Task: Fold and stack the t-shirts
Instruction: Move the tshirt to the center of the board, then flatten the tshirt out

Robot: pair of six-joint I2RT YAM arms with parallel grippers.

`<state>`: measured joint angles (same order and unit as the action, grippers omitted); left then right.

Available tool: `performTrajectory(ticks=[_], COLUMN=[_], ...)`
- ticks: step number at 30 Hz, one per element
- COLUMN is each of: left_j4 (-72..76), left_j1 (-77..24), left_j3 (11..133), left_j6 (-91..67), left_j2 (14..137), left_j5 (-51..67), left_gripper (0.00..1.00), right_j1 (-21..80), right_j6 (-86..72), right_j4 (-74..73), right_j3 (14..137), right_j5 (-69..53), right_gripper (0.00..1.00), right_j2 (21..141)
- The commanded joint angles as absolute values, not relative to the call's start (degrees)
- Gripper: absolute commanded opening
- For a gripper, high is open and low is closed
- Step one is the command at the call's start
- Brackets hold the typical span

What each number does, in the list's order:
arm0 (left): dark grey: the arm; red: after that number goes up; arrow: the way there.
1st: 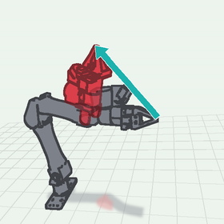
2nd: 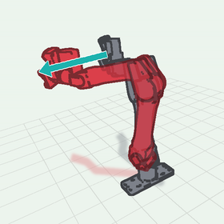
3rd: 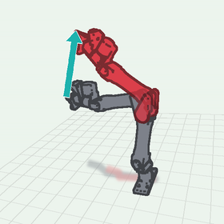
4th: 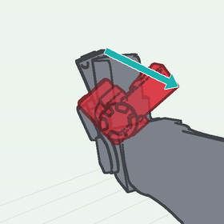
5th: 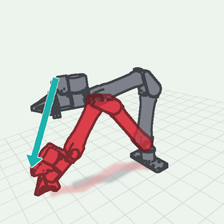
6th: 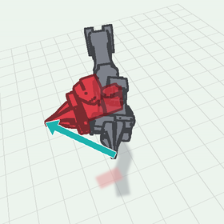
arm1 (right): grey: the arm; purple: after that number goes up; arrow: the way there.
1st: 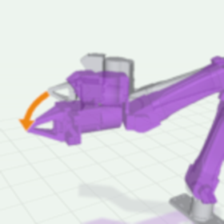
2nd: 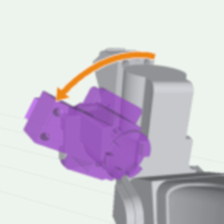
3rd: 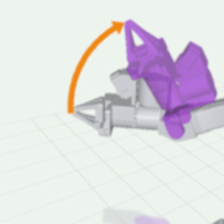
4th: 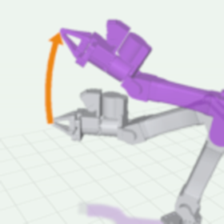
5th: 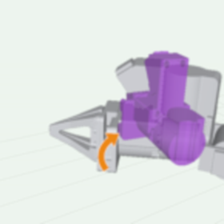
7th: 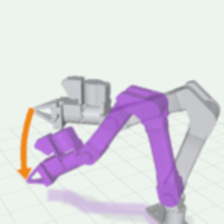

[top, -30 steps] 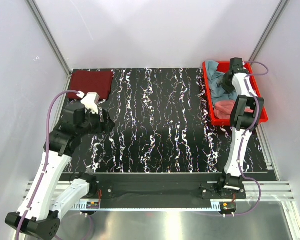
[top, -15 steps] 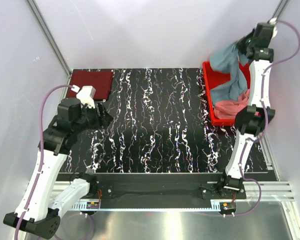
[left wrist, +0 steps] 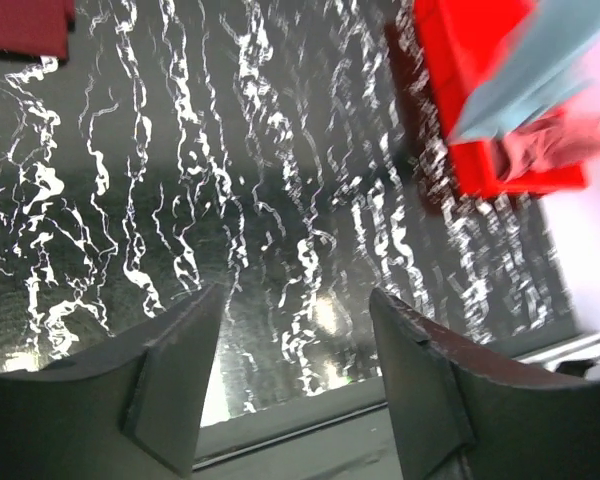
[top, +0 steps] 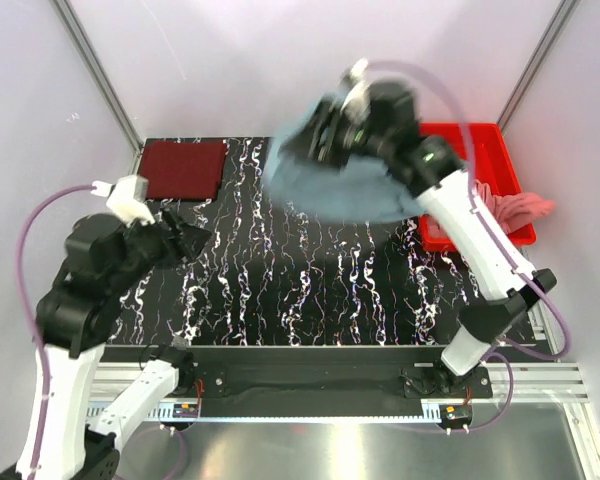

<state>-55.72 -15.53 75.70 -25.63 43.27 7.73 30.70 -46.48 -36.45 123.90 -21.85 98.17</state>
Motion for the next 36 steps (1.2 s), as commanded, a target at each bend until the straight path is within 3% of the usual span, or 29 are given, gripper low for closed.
performTrajectory(ticks=[1,4,6,8,11,18,20,22,25,36], left_j4=[-57.83,-57.83,-57.75,-56.87,-54.93,-52.56,-53.35,-55.54,-58.18,-55.02], left_j1=[-15.64,-15.65,-15.64,-15.64,-15.73,-18.71,-19.68,-19.78,-19.6,-8.36], left_j3=[78.66,76.91,74.37,71.73,65.58,60.2,61.26,62.75,64.34,56.16], left_j6=[-30.75,-33.39,-34.63,-35.16,-35.16,-33.14,-31.91,-29.28,-27.34,-25.84], left_j2=[39.65,36.74,35.86,35.16,36.55,50.78,56.82,60.45,66.52,69.0], left_j5=[4.4,4.13,5.35,7.37,11.5,12.76,9.25,6.34,1.59,5.89], left_gripper=[0.68,0.68,0.68,0.68,0.66,0.62,0.61,0.61,0.61,0.61], right_j1=[35.23,36.12,35.6,35.42,34.37,30.5,27.79,24.54,18.73,16.44], right_j6=[-43.16,-42.1,-40.79,-37.38,-32.54,-28.04,-26.98,-26.81,-27.07,-29.17], right_j4=[-43.32,-41.76,-42.53,-45.33,-48.59,-49.14,-48.78,-48.17,-45.97,-42.28], right_j3=[108.14,90.92,84.24,82.27,81.04,77.62,77.08,76.73,74.8,75.5], right_j5=[-28.47,-21.91,-12.42,-4.1,2.69,6.42,6.07,3.53,0.36,-7.37], right_gripper=[0.68,0.82,0.95,0.99,1.0,0.79,0.81,0.91,0.93,0.77], right_j2=[93.09,82.47,74.67,70.95,71.27,83.48,87.77,90.51,93.6,104.58])
